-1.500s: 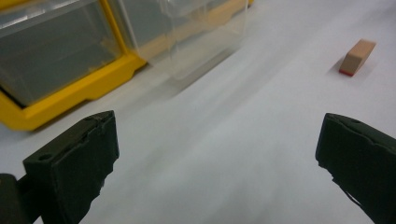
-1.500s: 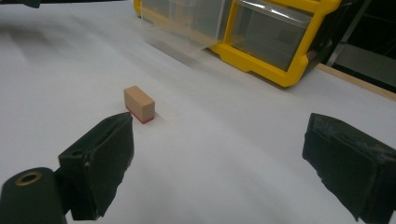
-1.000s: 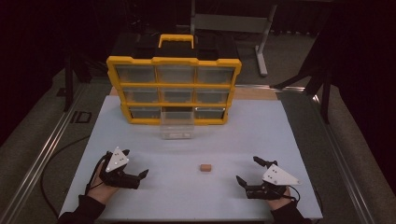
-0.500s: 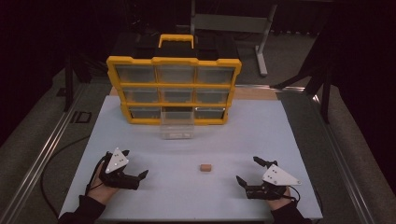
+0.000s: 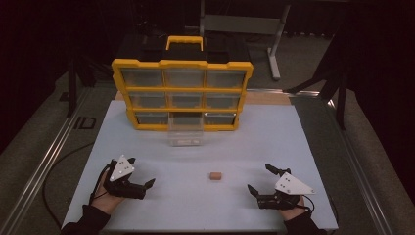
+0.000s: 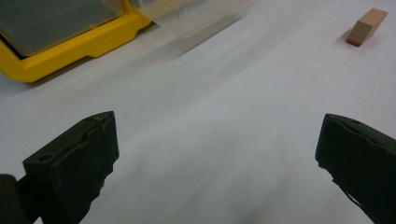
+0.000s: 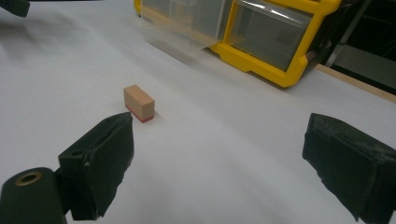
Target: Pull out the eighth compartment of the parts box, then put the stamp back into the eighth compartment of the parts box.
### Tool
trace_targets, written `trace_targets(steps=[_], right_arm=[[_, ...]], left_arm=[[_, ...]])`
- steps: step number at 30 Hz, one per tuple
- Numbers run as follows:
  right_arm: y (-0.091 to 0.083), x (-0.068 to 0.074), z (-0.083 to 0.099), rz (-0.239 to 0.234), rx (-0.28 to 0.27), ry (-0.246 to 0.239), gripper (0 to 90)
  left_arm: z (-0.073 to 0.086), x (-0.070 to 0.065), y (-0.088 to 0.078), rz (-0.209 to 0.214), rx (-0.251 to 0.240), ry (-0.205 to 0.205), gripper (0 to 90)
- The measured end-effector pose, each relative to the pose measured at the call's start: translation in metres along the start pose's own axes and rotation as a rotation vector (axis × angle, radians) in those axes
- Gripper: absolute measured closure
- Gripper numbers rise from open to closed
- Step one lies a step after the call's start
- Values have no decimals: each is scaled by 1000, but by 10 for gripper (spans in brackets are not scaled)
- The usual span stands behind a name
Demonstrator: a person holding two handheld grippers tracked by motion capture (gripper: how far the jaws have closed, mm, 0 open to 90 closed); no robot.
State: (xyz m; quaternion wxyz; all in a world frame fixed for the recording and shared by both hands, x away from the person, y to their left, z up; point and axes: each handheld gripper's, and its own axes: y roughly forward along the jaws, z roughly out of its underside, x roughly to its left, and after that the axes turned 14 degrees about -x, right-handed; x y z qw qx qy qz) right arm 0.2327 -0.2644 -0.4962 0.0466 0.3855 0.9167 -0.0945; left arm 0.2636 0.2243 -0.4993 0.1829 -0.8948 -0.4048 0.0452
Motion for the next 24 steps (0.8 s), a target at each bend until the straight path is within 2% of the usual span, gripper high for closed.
trace_targets(steps=[14,17,20,24], right_arm=[[0,0,0,1,-4,4,89],[0,0,0,-1,-2,-1,89],[0,0,0,-1,-1,1,90],[1,0,0,0,2,6,89]], left_arm=[[0,0,0,8,3,-5,0],[-2,0,1,14,-1,-6,0],[-5,1,1,23,19,0,0],[-10,0,1,33,12,-3,0]])
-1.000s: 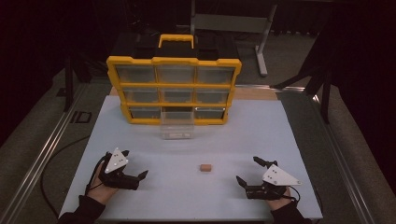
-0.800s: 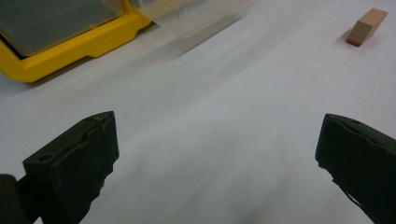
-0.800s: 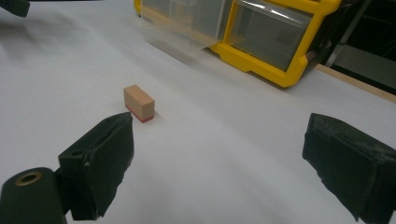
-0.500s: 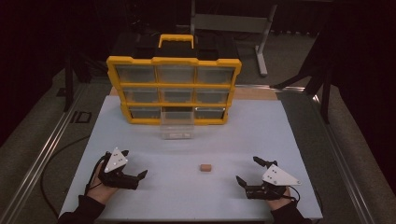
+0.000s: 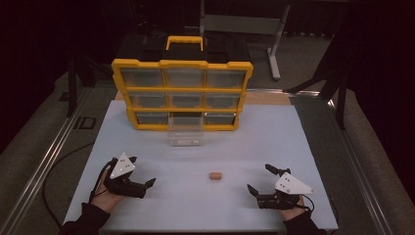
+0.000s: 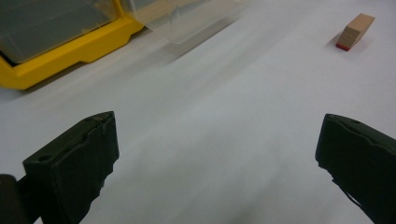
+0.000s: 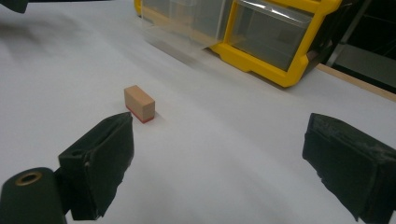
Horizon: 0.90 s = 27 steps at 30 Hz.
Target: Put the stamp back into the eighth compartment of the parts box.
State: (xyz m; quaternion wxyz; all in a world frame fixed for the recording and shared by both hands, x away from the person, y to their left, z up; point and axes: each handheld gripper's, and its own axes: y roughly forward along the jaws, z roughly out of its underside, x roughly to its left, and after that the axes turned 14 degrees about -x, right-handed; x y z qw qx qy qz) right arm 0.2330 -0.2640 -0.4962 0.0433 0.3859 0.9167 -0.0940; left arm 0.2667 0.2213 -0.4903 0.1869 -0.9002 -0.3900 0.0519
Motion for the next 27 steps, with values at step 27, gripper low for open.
trace_targets(steps=[27], right_arm=[[0,1,-1,9,-4,-1,90]], left_arm=[[-54,1,10,105,-14,48,0]])
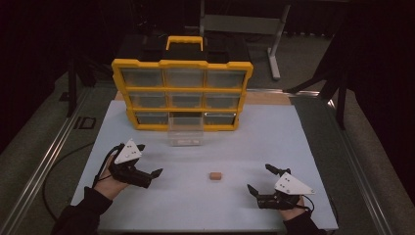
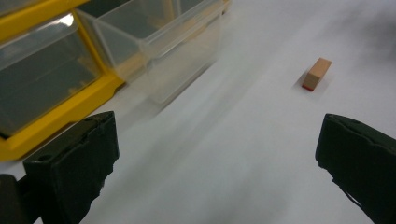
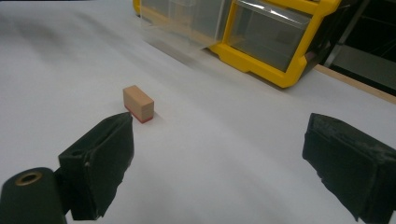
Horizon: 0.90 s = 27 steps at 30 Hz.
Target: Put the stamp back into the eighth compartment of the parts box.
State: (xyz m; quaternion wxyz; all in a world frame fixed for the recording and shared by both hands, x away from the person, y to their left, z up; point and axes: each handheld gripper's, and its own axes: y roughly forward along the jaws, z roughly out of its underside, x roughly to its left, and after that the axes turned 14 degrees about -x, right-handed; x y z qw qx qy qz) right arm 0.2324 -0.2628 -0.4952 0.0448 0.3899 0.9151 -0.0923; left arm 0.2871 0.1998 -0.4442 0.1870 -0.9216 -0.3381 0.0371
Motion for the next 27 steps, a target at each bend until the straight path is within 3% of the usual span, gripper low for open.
trace_targets(steps=[13,27], right_arm=[[0,0,0,-2,0,-1,89],[0,0,0,5,-5,15,89]], left_arm=[[-21,-5,11,78,-7,14,0],[-40,-16,31,162,6,58,0]])
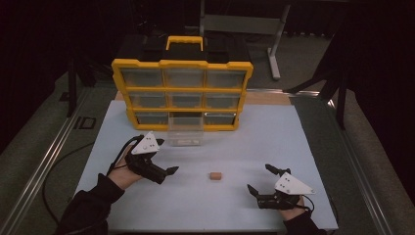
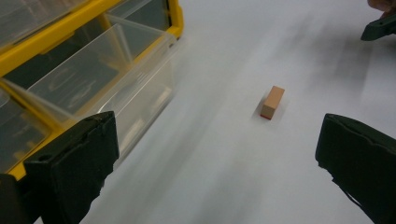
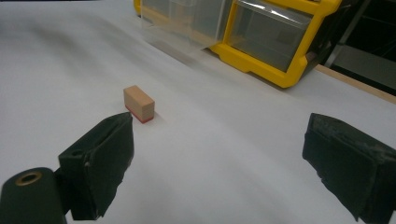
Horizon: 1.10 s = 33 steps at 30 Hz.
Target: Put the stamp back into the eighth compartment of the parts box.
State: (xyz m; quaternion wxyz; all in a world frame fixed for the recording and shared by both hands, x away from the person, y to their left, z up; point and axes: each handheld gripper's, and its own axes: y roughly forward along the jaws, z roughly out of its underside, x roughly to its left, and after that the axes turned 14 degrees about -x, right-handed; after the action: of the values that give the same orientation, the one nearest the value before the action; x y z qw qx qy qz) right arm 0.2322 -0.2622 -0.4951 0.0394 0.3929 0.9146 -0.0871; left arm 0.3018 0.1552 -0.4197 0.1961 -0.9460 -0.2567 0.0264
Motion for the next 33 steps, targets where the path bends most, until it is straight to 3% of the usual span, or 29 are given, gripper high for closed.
trace_targets(steps=[10,19,23,33], right_arm=[[0,0,0,-1,0,1,89],[0,0,0,-1,0,1,89],[0,0,0,-1,0,-1,89],[0,-1,0,-10,5,-15,89]], left_arm=[[-9,-9,14,57,4,48,0],[-15,-14,25,112,-2,55,0],[-17,-18,33,140,-8,82,0],[-21,-27,50,197,2,100,0]])
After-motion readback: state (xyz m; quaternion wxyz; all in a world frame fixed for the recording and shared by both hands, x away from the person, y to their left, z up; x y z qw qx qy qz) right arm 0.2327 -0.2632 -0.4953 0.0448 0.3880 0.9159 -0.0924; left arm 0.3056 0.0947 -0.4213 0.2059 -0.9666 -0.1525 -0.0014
